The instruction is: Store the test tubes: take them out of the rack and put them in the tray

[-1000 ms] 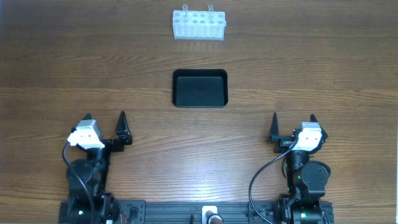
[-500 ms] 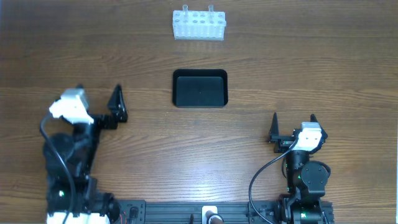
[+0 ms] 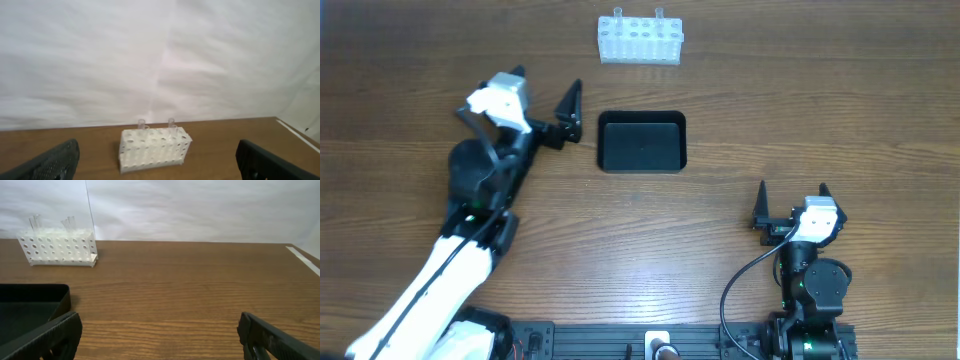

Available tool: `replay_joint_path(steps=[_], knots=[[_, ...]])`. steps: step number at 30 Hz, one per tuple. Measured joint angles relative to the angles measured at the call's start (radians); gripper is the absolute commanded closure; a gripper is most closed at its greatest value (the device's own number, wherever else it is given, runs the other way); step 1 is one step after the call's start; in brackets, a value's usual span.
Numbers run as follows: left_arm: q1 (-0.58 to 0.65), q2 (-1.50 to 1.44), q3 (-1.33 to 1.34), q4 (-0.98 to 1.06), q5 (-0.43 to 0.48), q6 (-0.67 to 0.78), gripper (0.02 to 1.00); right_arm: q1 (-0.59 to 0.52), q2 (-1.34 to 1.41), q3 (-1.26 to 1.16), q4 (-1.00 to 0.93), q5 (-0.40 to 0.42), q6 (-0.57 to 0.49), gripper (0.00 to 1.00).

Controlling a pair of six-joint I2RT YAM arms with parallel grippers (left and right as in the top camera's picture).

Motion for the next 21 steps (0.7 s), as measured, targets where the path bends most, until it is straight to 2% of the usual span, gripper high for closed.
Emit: replay_joint_path(steps=[9,21], knots=[[-0.078,0.343,0.159,0.051,-0.13,0.0,0.02,0.0,0.0,0.0,0.0,0.0,0.0,0.009],[-0.098,0.636,0.374,0.1,-0.154,0.0,0.02,0.0,0.0,0.0,0.0,0.0,0.0,0.009]])
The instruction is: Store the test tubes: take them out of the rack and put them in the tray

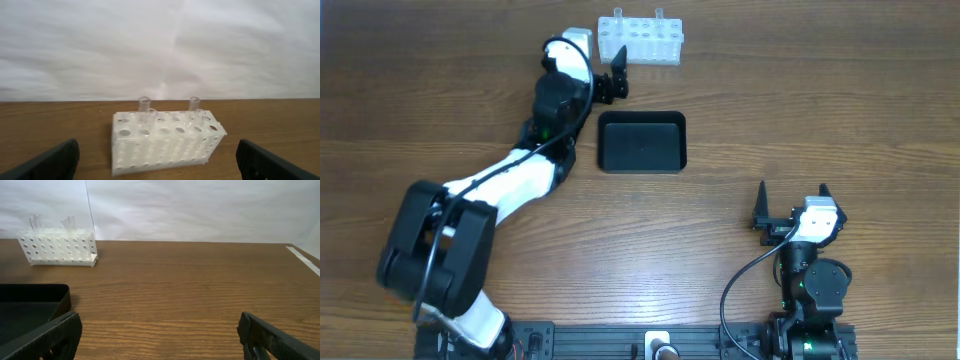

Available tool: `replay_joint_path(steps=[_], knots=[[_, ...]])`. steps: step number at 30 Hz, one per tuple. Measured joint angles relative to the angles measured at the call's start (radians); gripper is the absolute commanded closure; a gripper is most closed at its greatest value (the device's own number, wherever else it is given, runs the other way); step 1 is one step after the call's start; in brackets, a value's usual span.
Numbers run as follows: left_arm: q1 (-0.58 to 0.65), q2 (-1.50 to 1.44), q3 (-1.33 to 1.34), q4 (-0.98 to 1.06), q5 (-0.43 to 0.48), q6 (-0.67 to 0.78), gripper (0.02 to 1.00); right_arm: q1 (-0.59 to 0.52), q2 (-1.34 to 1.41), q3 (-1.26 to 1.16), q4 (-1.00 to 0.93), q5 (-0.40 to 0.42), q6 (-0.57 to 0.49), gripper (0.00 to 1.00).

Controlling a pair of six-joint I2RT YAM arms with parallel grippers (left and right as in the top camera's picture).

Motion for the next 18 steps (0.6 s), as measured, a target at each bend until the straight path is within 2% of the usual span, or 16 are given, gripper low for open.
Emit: replay_joint_path(steps=[5,18], knots=[[-0.011,0.095,0.039,0.089,-0.003,0.0,0.02,0.0,0.0,0.0,0.0,0.0,0.0,0.009],[-0.021,0.352,0.29,0.098,-0.017,0.06,0.02,0.0,0.0,0.0,0.0,0.0,0.0,0.007]])
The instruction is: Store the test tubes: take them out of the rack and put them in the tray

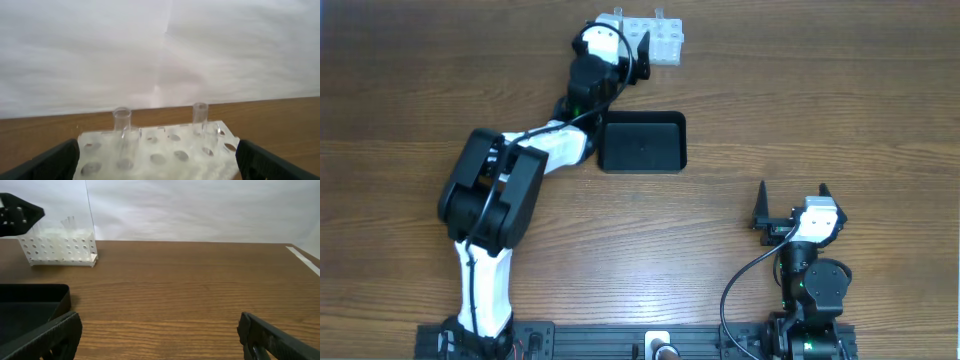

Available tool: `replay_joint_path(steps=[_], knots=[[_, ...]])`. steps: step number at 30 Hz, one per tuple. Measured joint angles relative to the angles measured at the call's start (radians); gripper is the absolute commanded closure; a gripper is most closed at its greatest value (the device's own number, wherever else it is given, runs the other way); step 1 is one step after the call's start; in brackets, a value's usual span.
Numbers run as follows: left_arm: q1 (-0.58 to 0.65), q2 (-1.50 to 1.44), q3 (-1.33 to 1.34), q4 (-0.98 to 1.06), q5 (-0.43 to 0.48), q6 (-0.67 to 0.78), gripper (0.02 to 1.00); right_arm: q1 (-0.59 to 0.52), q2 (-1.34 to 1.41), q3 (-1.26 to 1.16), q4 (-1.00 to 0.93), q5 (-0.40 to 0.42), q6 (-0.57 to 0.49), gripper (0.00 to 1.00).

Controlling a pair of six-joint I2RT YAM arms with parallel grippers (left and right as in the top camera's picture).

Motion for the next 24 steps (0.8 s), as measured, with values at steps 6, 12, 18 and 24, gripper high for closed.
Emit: replay_joint_path(steps=[6,12,18,24], knots=[[0.0,0.074,0.079,0.0,-0.031,0.013,0.02,0.0,0.0,0.0,0.0,0.0,0.0,0.009],[0.004,0.106,0.095,0.0,-0.042,0.016,0.02,0.0,0.0,0.0,0.0,0.0,0.0,0.007],[0.024,0.115,0.11,0.0,-0.043,0.045,0.023,0.0,0.0,0.0,0.0,0.0,0.0,0.007],[0.035,0.145,0.184,-0.042,-0.045,0.063,0.023,0.0,0.0,0.0,0.0,0.0,0.0,0.009]])
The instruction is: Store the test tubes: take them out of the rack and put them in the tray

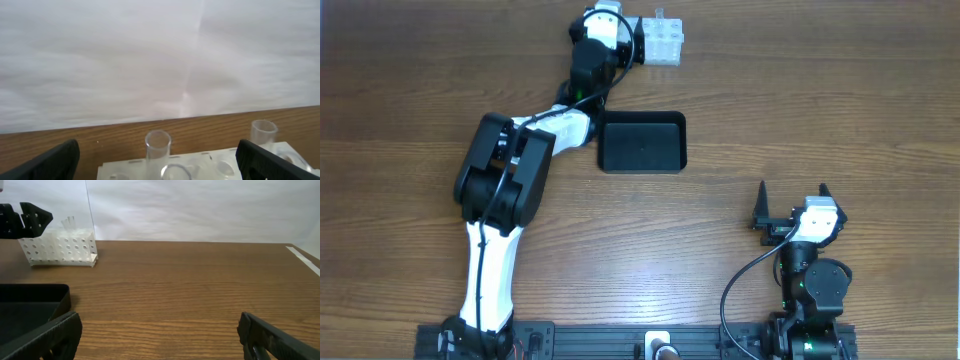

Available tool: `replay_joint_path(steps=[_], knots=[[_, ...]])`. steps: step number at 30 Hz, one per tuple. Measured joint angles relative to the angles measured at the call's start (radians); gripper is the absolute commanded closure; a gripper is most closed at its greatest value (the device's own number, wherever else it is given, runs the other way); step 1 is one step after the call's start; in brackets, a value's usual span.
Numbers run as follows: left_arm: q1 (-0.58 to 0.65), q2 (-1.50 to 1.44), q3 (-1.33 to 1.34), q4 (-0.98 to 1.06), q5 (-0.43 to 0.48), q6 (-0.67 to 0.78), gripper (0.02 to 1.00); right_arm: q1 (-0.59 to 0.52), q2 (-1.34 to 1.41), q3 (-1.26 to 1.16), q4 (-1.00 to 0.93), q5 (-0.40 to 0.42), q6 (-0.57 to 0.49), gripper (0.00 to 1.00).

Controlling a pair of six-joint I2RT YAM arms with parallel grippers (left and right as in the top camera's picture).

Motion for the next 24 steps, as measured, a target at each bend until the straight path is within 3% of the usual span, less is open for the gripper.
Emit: replay_joint_path(steps=[5,18,24], knots=[[0.002,0.009,0.005,-0.004,0.0,0.007,0.051,0.0,0.0,0.0,0.0,0.0,0.0,0.007],[0.001,0.011,0.005,-0.015,0.0,0.011,0.292,0.0,0.0,0.0,0.0,0.0,0.0,0.007],[-0.001,0.012,0.005,-0.03,0.0,0.011,0.321,0.0,0.0,0.0,0.0,0.0,0.0,0.007]])
